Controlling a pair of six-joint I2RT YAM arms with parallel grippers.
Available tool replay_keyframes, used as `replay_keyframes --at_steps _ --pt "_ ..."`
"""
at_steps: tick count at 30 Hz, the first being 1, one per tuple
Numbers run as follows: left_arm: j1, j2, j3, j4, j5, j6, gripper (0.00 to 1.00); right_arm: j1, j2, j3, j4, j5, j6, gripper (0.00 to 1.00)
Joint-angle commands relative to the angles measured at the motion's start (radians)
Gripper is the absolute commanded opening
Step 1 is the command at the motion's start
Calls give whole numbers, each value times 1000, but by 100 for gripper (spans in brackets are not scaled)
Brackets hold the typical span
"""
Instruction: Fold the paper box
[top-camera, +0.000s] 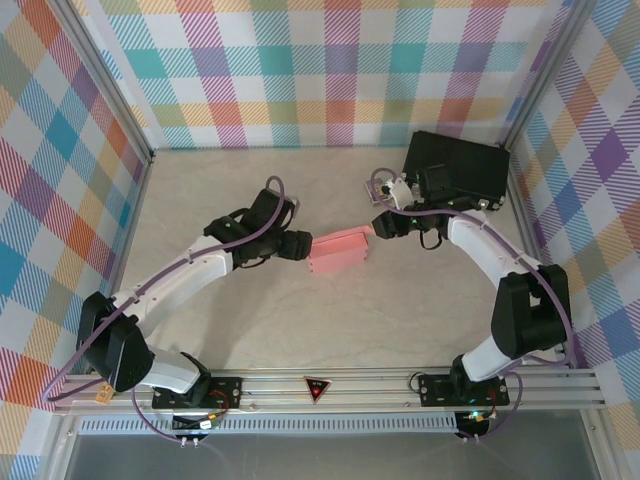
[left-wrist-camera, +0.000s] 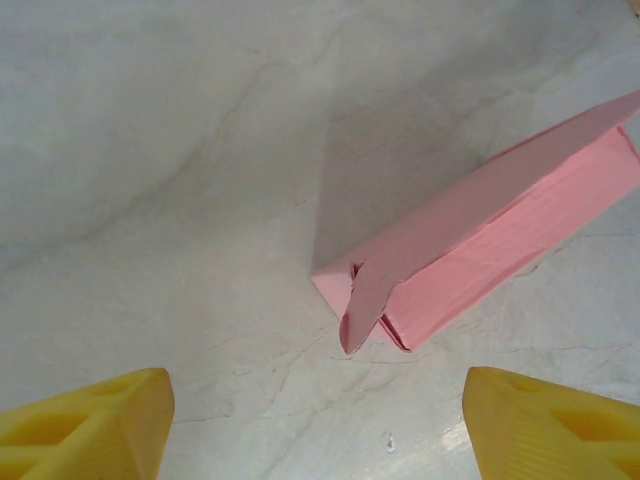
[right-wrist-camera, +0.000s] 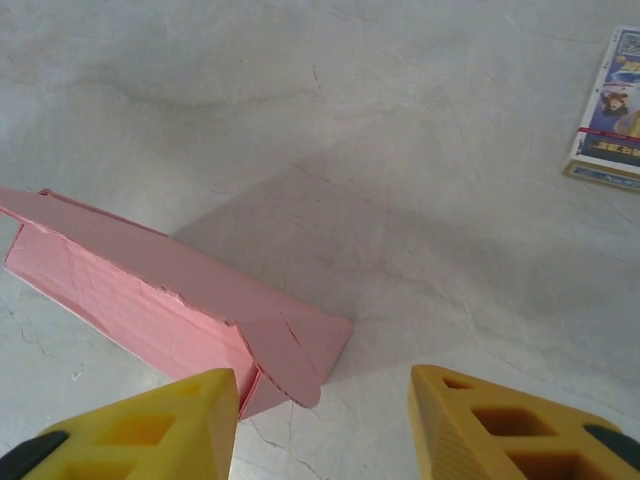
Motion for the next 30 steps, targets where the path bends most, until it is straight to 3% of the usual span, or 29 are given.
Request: replay_keyframes --at_steps 1,21,30 --pt "10 -21 -32 91 18 -132 74 2 30 40 -59 -67 -38 48" --pt "10 94 -43 144 101 -156 44 35 85 69 -92 -86 -21 40" --pt "10 107 -44 147 109 -158 34 49 95 77 -93 -82 8 29"
